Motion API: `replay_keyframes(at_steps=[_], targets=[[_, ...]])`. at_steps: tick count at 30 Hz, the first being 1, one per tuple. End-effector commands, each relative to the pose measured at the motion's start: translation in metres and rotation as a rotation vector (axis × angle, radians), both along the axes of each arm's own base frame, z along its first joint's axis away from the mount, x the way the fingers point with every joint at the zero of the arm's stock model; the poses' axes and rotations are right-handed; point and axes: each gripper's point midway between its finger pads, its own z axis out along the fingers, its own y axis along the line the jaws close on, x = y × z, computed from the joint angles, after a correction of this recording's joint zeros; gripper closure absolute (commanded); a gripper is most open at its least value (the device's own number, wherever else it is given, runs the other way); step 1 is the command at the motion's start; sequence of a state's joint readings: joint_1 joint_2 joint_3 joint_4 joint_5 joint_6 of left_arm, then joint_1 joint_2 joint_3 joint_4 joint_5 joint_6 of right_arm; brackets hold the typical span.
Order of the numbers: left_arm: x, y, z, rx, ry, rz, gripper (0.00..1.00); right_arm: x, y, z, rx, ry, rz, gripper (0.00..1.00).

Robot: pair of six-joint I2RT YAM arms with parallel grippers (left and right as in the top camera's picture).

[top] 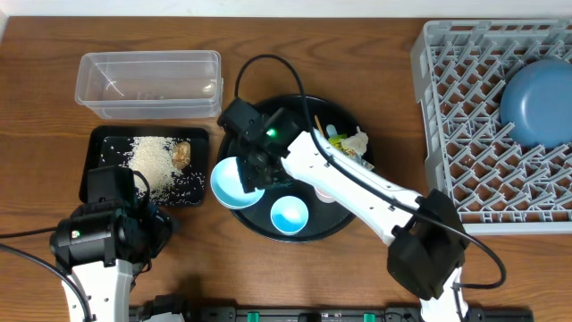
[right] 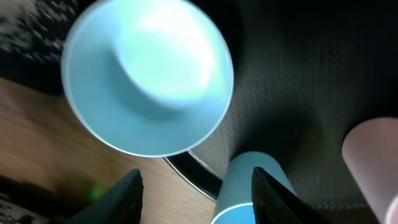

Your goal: Sort waste into correct bins and load items into the dishwasher rack

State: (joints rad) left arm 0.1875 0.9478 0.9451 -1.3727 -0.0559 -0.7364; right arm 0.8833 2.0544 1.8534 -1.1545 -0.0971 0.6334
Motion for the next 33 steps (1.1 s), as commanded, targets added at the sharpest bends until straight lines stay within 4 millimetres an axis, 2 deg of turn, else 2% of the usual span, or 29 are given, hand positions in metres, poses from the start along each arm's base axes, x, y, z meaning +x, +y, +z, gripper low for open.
replay_keyframes(at_steps=[1, 5, 13, 21, 25, 29, 33], targets=[[0.000, 0.003, 0.006, 0.013, -0.006, 0.007, 0.02, 0.007, 0.004, 0.012, -0.001, -0.068, 0.017, 0.46], [0.000, 0.003, 0.005, 0.013, -0.005, 0.007, 0.02, 0.013, 0.009, 0.005, 0.002, -0.081, 0.012, 0.42], [0.000, 0.003, 0.005, 0.013, -0.005, 0.007, 0.02, 0.018, 0.018, -0.023, -0.021, -0.072, 0.048, 0.41], [0.000, 0.003, 0.006, 0.013, -0.005, 0.007, 0.02, 0.038, 0.020, -0.023, -0.031, -0.160, 0.013, 0.43], [0.000, 0.003, 0.005, 0.013, -0.005, 0.007, 0.02, 0.047, 0.015, -0.030, -0.043, -0.164, -0.012, 0.42], [0.000, 0.003, 0.006, 0.013, -0.005, 0.007, 0.02, 0.046, 0.014, -0.039, -0.050, -0.137, -0.011, 0.43], [0.000, 0.003, 0.005, 0.013, -0.005, 0.007, 0.02, 0.036, 0.012, -0.041, -0.081, -0.120, 0.013, 0.50]])
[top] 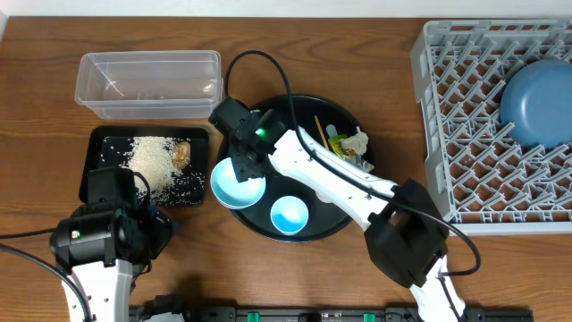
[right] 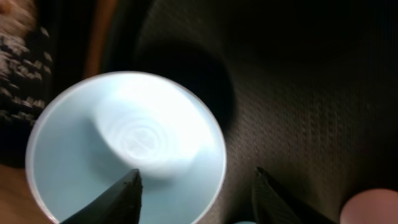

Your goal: Sort waste into correct bins and load items into the dishwasher rack

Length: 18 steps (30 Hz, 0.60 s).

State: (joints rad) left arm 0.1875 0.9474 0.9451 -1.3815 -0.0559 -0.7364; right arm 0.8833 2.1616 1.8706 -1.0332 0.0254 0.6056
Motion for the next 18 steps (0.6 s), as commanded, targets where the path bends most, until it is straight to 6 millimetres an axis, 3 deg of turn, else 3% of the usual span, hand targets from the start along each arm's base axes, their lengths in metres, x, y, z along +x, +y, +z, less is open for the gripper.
replay_keyframes(at_steps=[1, 4, 13, 16, 18], targets=[[0.002, 0.003, 0.006, 0.015, -0.014, 0.007, 0.02, -0.003, -0.002, 0.000, -0.040, -0.001, 0.017, 0.49], [0.002, 0.003, 0.006, 0.015, -0.014, 0.007, 0.02, -0.005, -0.014, 0.023, -0.093, -0.017, 0.010, 0.47], [0.002, 0.003, 0.006, 0.015, -0.014, 0.007, 0.02, -0.010, -0.038, 0.114, -0.089, -0.060, -0.018, 0.27], [0.002, 0.003, 0.006, 0.015, -0.013, 0.007, 0.02, -0.010, -0.068, 0.139, -0.145, -0.089, -0.129, 0.01], [0.002, 0.003, 0.006, 0.015, -0.013, 0.007, 0.02, -0.006, -0.093, 0.155, -0.188, -0.127, -0.203, 0.01]])
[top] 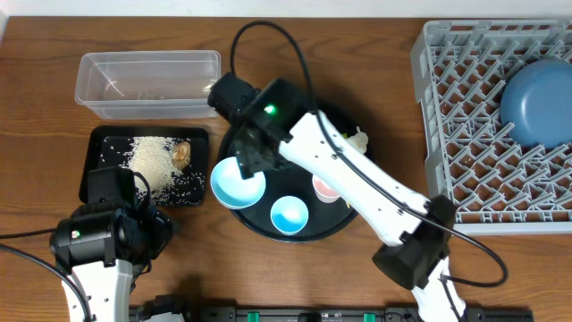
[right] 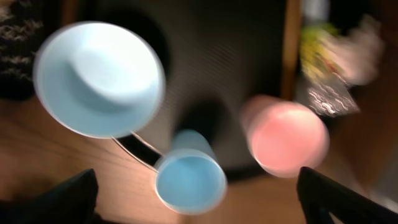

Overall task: Sort waste into correct bins and load items into the dishwasher rack
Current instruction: 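Lower the bowl onto the round tray and withdraw both grippers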

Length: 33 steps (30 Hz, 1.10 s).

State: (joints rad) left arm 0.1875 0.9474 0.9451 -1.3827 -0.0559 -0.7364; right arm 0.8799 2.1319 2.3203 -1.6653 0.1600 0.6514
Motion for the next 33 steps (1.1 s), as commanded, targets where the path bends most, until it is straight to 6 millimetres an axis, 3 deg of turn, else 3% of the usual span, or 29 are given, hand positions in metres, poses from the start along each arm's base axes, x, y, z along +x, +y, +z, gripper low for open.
replay_keyframes(at_steps=[1, 8, 12, 18, 22, 25, 33], targets=[[0.002, 0.003, 0.006, 0.015, -0.014, 0.007, 0.02, 0.016, -0.030, 0.045, 0.021, -0.131, -0.087, 0.01], [0.002, 0.003, 0.006, 0.015, -0.014, 0.007, 0.02, 0.003, -0.061, 0.101, 0.190, -0.145, -0.029, 0.01], [0.002, 0.003, 0.006, 0.015, -0.014, 0.007, 0.02, -0.017, -0.103, 0.119, 0.205, -0.171, -0.069, 0.01], [0.002, 0.003, 0.006, 0.015, -0.015, 0.007, 0.02, -0.068, -0.188, 0.091, 0.102, -0.148, -0.267, 0.01], [0.002, 0.003, 0.006, 0.015, -0.015, 0.007, 0.02, -0.097, -0.224, 0.074, 0.082, -0.144, -0.360, 0.01], [0.002, 0.003, 0.006, 0.015, -0.015, 0.007, 0.02, -0.113, -0.239, 0.066, 0.105, -0.148, -0.440, 0.01], [0.002, 0.003, 0.006, 0.016, -0.015, 0.007, 0.02, -0.141, -0.244, 0.034, 0.129, -0.074, -0.449, 0.01]])
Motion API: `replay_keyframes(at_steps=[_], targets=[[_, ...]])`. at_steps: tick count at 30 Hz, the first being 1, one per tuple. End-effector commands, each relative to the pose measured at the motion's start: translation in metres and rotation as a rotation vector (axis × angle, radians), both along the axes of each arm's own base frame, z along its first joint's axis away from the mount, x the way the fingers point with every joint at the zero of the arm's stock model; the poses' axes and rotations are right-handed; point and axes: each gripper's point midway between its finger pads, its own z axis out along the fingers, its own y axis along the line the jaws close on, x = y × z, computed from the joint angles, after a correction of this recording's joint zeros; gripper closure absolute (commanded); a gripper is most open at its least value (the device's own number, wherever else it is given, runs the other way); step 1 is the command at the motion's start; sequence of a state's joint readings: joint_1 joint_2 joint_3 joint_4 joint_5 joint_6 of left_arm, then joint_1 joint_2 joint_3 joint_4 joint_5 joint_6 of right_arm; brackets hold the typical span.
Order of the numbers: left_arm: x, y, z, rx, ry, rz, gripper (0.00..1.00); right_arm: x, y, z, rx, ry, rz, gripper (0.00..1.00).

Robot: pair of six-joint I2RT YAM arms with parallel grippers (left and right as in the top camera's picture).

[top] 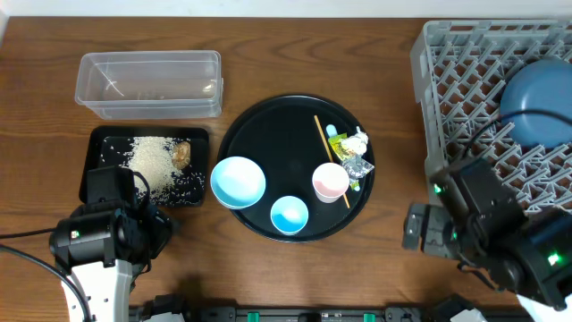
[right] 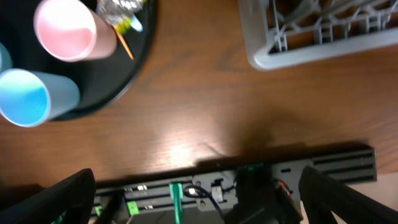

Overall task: Sort waste into correct bins and load items into the dishwasher rack
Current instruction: 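Lower the bowl onto the round tray and withdraw both grippers, then grasp the light blue cup on the round tray with the left gripper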

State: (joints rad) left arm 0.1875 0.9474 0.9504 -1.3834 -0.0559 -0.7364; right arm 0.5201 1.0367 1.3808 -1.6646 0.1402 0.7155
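A round black tray point(top: 277, 125) holds a light blue bowl point(top: 238, 182), a blue cup point(top: 290, 215), a pink cup point(top: 330, 182), a chopstick point(top: 323, 139) and crumpled wrappers point(top: 355, 143). The grey dishwasher rack point(top: 465, 134) at the right carries a darker blue bowl point(top: 539, 103). My right gripper point(right: 196, 180) hangs wide open and empty over the table's front edge, between tray and rack. Both the pink cup point(right: 65, 28) and the blue cup point(right: 28, 99) appear in the right wrist view. My left arm point(top: 98, 237) rests at the front left, its fingers not discernible.
A clear plastic container point(top: 150, 83) sits at the back left. In front of it lies a black rectangular tray point(top: 105, 143) with rice and food scraps point(top: 156, 161). A black rail point(right: 298, 168) runs along the table's front edge.
My right arm was stretched over the tray's left side above the light blue bowl. It now sits drawn back at the front right by the rack, still open. Nothing on the tray moved.
My right gripper hovered open over the light blue bowl, then sat closer above it, then stood higher with both cups in its view. It now is back at the front right, empty. Bowl, cups and left arm kept their places.
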Motion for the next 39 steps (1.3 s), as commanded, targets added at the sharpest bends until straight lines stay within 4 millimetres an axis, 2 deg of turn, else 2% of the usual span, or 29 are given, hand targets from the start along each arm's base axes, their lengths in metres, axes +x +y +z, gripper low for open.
replay_keyframes(at_steps=[1, 5, 8, 11, 12, 14, 16, 17, 19, 24, 29, 35, 39], targets=[[0.001, 0.003, 0.004, 0.015, -0.011, 0.007, 0.02, -0.006, -0.001, -0.012, 0.003, 0.041, -0.028, 0.01], [0.002, 0.003, 0.004, 0.015, -0.015, 0.008, 0.02, -0.011, 0.009, -0.015, 0.054, 0.083, -0.013, 0.01], [0.026, 0.004, 0.008, 0.013, -0.113, 0.005, 0.02, -0.010, 0.013, -0.015, 0.073, 0.081, -0.009, 0.01], [0.036, -0.001, 0.010, -0.017, -0.155, -0.002, 0.02, -0.007, 0.014, -0.015, 0.076, 0.071, -0.008, 0.01], [0.034, -0.008, 0.009, -0.061, -0.152, -0.009, 0.02, -0.006, 0.014, -0.014, 0.079, 0.067, -0.008, 0.01], [0.035, -0.042, 0.010, -0.252, -0.164, -0.042, 0.02, -0.003, 0.016, -0.014, 0.085, 0.056, -0.008, 0.01], [0.047, -0.079, 0.022, -0.443, -0.244, -0.195, 0.00, 0.000, 0.018, -0.013, 0.094, 0.041, -0.006, 0.01], [0.057, -0.101, 0.035, -0.539, -0.330, -0.347, 0.04, 0.002, 0.019, -0.012, 0.099, 0.033, -0.006, 0.01], [0.061, -0.122, 0.046, -0.608, -0.392, -0.482, 0.07, 0.005, 0.021, -0.011, 0.105, 0.021, -0.005, 0.01], [0.049, -0.131, 0.034, -0.518, -0.307, -0.583, 0.07, 0.011, 0.024, -0.011, 0.119, -0.003, -0.004, 0.01], [0.039, -0.160, 0.027, -0.483, -0.249, -0.727, 0.07, 0.021, 0.030, -0.023, 0.130, -0.018, -0.002, 0.01], [0.039, -0.171, 0.002, -0.284, -0.146, -0.716, 0.06, 0.022, 0.039, -0.060, 0.140, 0.054, 0.006, 0.01], [0.043, -0.194, -0.019, -0.234, -0.089, -0.735, 0.08, 0.018, 0.040, -0.087, 0.109, 0.128, 0.002, 0.01]])
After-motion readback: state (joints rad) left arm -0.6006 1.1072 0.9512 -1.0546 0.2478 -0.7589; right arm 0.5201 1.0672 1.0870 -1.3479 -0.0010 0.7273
